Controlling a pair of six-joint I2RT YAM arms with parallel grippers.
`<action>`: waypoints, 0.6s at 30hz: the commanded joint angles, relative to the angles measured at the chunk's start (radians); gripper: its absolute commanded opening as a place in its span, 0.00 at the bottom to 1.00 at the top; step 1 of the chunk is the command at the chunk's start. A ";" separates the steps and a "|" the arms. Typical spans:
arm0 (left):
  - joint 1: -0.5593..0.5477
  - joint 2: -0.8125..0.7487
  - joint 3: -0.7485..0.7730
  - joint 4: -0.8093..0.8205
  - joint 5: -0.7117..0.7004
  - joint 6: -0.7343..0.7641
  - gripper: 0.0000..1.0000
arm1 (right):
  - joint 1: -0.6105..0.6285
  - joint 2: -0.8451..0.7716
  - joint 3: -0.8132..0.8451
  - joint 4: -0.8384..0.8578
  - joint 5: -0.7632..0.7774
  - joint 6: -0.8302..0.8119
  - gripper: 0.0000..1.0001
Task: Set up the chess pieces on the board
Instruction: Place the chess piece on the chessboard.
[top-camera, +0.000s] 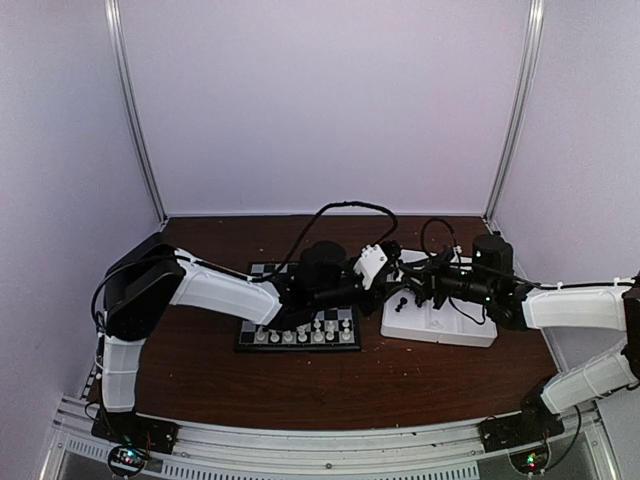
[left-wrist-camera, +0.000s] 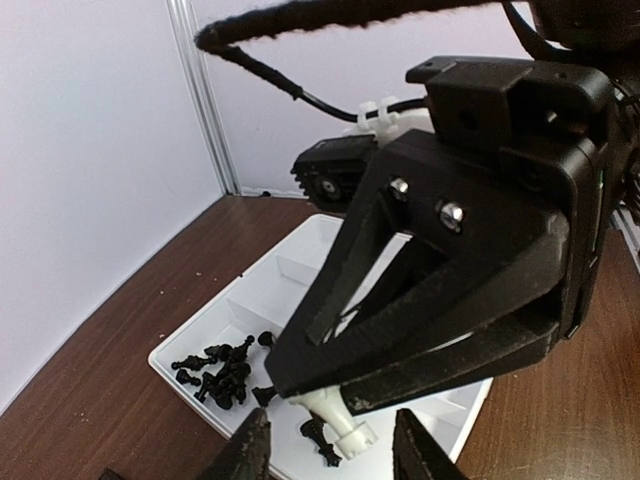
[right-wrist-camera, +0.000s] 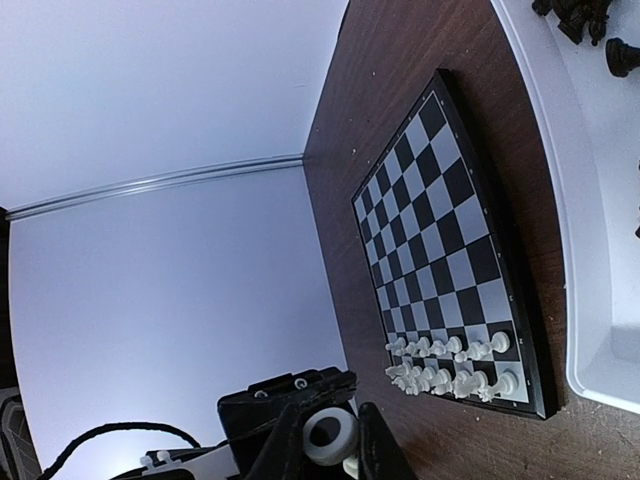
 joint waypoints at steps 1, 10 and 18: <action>-0.006 0.026 0.031 0.012 -0.012 0.007 0.39 | 0.009 -0.003 -0.016 0.057 0.032 0.021 0.17; -0.010 0.037 0.050 -0.001 -0.026 0.029 0.24 | 0.011 -0.002 -0.025 0.043 0.046 0.025 0.17; -0.021 0.039 0.054 0.014 -0.044 0.050 0.47 | 0.011 0.000 -0.043 0.043 0.062 0.022 0.18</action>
